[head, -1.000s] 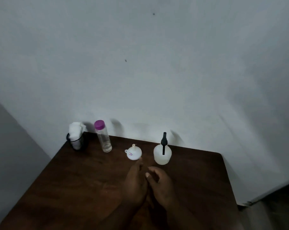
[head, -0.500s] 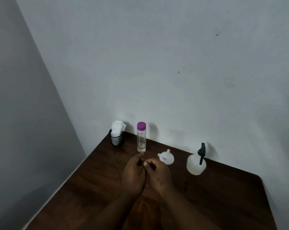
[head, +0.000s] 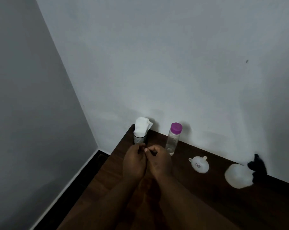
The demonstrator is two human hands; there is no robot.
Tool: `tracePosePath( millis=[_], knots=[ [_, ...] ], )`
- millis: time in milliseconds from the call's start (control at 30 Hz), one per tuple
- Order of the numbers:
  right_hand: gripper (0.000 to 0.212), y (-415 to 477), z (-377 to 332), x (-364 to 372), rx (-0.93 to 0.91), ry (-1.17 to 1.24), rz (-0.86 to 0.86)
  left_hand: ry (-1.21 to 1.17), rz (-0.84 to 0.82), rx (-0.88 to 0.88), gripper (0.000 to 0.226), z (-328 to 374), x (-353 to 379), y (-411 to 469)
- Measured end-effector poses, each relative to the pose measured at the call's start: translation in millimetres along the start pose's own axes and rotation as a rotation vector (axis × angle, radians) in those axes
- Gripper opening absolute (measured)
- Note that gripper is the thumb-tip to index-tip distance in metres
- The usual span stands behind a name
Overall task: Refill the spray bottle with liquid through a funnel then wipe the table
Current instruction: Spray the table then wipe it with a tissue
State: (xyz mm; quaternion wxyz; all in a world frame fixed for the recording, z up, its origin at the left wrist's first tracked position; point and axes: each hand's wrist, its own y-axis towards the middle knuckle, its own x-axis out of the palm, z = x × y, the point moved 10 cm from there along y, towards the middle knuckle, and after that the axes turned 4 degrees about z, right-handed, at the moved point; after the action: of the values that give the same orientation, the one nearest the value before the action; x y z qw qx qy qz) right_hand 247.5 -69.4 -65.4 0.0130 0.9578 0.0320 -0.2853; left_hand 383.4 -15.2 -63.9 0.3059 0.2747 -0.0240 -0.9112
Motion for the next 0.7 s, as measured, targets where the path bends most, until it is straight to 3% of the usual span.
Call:
tracePosePath(
  millis=[200, 367, 700],
  knots=[
    [0.013, 47.0, 5.1, 36.8, 0.077, -0.063, 0.106, 0.056, -0.016, -0.023, 0.022, -31.0, 20.2, 56.0],
    [0.008, 78.0, 20.3, 48.4, 0.188, -0.02, 0.206, 0.132, 0.019, 0.001, 0.032, -45.1, 34.1, 88.9],
    [0.014, 108.8, 27.2, 69.4, 0.259, 0.001, 0.221, 0.16, 0.094, 0.001, 0.026, -50.5, 38.3, 115.1]
  ],
)
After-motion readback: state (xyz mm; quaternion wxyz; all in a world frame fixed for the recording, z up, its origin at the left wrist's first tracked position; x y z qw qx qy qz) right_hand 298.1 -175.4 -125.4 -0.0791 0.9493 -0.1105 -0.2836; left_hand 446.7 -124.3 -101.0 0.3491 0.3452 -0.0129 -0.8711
